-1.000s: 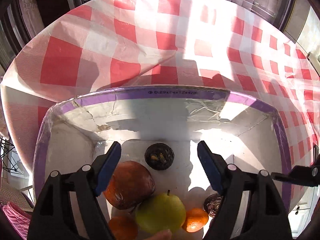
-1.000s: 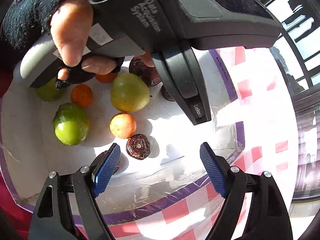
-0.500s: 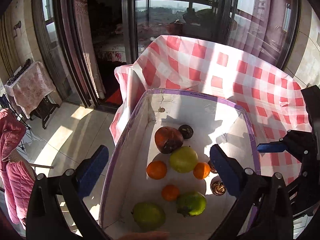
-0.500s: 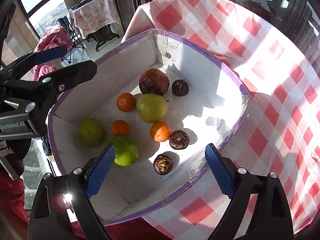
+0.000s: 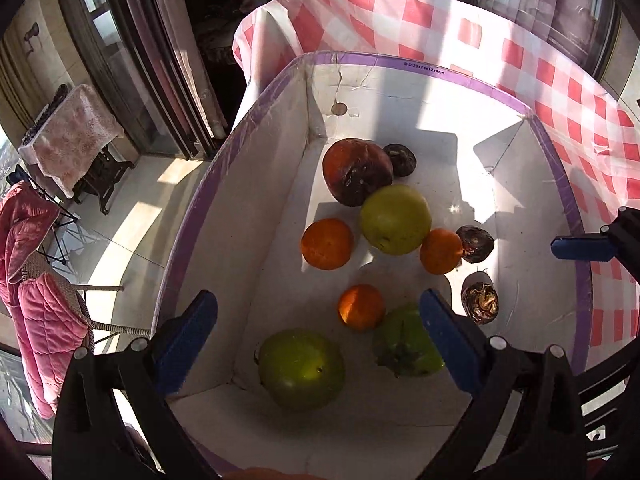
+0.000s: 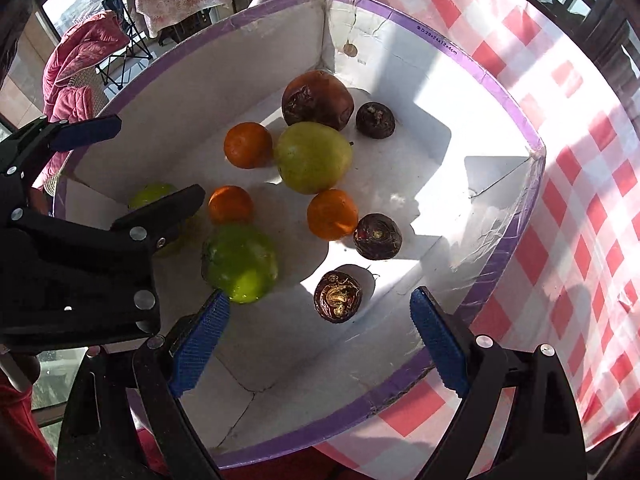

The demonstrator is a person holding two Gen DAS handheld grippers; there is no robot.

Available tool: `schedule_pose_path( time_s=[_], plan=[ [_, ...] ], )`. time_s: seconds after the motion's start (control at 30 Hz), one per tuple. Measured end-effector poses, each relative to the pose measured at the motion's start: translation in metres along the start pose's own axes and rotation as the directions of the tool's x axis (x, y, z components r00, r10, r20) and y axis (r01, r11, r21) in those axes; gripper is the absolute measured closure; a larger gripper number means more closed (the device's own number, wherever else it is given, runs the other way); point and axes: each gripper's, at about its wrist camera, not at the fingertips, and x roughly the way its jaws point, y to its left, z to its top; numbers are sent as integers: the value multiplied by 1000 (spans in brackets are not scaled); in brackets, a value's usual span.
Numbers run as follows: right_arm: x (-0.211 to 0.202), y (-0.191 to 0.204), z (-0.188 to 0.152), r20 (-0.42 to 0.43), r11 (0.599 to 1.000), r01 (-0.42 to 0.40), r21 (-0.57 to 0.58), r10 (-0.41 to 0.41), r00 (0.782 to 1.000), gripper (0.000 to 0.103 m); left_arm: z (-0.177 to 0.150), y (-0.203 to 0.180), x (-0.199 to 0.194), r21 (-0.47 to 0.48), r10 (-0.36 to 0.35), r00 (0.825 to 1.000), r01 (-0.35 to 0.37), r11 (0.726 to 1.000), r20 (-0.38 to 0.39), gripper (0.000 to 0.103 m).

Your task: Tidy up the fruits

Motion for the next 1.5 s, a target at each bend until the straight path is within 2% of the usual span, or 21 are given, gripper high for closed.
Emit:
schedule_pose_path(
  time_s=[0.7,1.5],
  plan=[
    [0,-4,-3,-5,1000,-27,-5,27,1000,15,0,-8,6,-5,-22,999,22,1000,-26,2],
    [-1,-6,-4,2,999,-36,-2,36,999,15,-4,-9,14,-2,-4,996,4,1000,-85,2]
  ],
)
